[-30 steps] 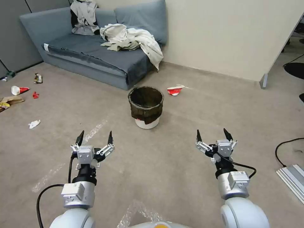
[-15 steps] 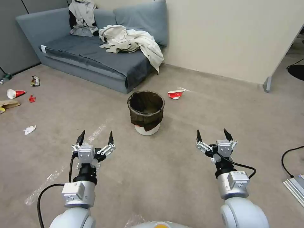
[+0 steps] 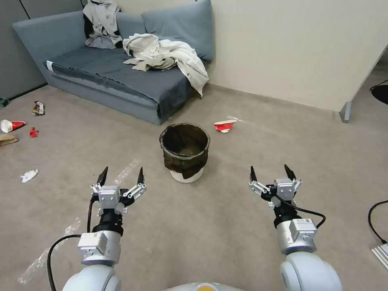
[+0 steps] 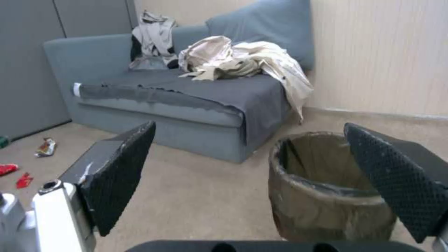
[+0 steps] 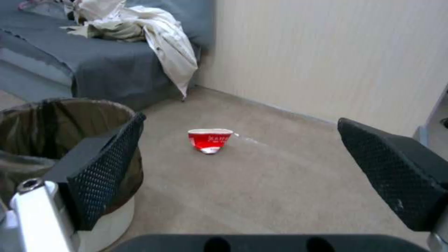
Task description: Pick up the trash can from the floor.
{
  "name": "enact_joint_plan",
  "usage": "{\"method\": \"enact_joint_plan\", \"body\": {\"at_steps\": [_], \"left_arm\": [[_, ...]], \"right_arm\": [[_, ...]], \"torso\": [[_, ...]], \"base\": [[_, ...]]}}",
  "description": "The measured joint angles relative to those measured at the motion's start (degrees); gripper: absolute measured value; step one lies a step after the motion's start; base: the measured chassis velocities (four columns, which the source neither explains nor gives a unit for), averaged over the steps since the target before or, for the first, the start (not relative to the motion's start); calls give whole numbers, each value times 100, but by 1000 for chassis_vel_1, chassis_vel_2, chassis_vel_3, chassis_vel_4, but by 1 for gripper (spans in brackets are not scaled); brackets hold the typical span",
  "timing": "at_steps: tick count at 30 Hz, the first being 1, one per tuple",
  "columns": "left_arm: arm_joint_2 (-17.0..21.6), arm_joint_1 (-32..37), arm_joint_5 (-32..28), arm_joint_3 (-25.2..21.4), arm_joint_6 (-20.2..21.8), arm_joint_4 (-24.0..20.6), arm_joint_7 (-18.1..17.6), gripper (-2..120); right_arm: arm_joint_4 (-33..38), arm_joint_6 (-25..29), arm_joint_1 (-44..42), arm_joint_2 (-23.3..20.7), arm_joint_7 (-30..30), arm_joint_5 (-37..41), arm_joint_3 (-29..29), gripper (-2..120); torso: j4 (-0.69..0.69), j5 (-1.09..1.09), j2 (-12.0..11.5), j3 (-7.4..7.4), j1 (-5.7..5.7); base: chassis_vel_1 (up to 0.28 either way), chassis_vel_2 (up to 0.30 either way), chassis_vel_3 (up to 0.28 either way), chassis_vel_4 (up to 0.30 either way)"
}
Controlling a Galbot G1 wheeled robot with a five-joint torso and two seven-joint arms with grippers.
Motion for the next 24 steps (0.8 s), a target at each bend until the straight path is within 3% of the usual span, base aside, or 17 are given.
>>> {"method": "enact_joint_plan", "body": {"at_steps": [24], "left_arm": [[9, -22, -24, 9, 75, 1, 16, 100]], "right_arm": [[-23, 32, 13, 1, -4, 7, 0, 100]], "torso": [[0, 0, 0, -1, 0]], "base": [[-130, 120, 127, -121]]}}
